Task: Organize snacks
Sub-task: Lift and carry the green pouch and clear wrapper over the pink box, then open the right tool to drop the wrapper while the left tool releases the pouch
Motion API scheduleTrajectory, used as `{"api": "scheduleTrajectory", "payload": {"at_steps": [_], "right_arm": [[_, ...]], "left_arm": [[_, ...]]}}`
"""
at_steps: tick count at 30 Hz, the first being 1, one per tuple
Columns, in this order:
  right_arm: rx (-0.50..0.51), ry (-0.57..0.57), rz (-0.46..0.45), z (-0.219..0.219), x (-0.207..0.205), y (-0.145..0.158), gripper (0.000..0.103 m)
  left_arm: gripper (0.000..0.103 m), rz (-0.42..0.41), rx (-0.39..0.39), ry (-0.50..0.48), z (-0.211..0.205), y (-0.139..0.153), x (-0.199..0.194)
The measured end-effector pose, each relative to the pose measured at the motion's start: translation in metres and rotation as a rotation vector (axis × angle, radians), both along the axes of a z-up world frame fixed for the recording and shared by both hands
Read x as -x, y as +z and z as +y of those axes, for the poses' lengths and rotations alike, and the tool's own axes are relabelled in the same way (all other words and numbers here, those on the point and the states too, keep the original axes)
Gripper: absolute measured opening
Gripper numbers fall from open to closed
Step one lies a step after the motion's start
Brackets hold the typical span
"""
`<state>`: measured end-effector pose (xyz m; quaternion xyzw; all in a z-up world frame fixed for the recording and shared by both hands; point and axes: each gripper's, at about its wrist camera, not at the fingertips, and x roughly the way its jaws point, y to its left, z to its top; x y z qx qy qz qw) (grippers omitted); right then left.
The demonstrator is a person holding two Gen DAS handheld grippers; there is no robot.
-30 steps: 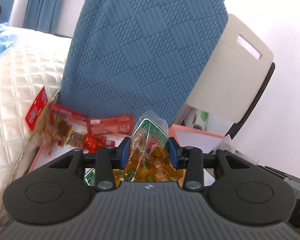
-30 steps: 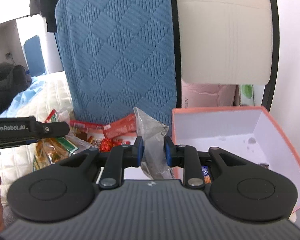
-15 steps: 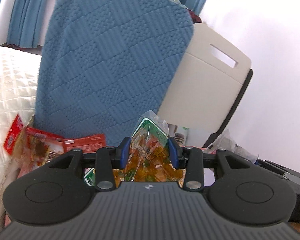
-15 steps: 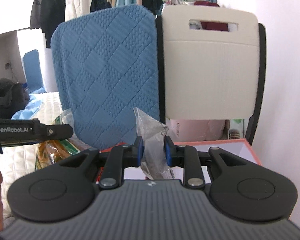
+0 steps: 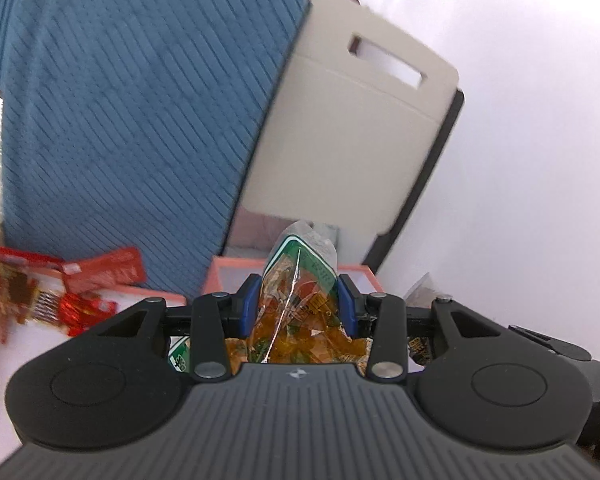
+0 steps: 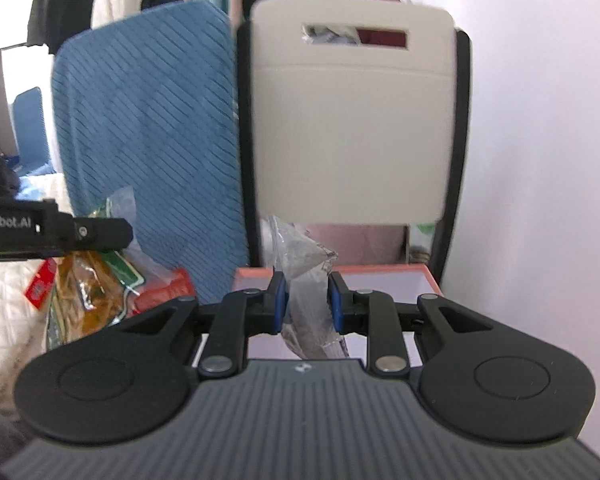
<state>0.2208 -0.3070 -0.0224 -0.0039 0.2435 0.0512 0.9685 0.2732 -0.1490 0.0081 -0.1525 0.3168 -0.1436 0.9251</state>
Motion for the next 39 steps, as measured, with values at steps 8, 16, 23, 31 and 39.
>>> {"api": "scheduleTrajectory", "payload": {"at_steps": [8,16,23,31,39], "right_arm": [[-0.021,-0.05,0.087,-0.035,-0.006,-0.036,0.026],[-0.031,-0.079,0.172,-0.061,-0.012,-0.073,0.026],[-0.049,-0.096,0.243,-0.069,-0.027,-0.101,0.026],[-0.061,-0.102,0.3,-0.072,-0.041,-0.122,0.027],[-0.062,-0.12,0.305,-0.077,-0.037,-0.113,0.039]], "left_arm": [[0.046,0.085,-0.026,-0.072,-0.042,-0.035,-0.014],[0.046,0.188,-0.048,-0.141,-0.071,-0.074,-0.024],[0.047,0.259,-0.064,-0.175,-0.084,-0.098,-0.034],[0.054,0.273,-0.076,-0.195,-0.09,-0.11,-0.037],[0.072,0.238,-0.078,-0.196,-0.081,-0.097,-0.027]]}}
